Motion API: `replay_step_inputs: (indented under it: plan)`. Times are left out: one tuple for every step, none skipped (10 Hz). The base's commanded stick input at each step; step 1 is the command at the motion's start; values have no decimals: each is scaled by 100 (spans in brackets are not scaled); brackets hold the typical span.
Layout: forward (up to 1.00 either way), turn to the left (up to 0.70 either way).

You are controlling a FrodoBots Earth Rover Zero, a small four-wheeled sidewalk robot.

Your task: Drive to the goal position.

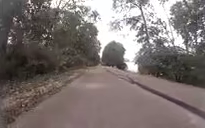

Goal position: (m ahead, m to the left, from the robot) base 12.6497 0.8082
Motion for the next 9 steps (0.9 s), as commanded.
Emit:
replay_step_inputs:
  plan:
    - [70, 0]
    - [70, 0]
    - [70, 0]
    - [70, 0]
    - [70, 0]
    - [70, 0]
    - [70, 0]
    - [70, 0]
    - [70, 0]
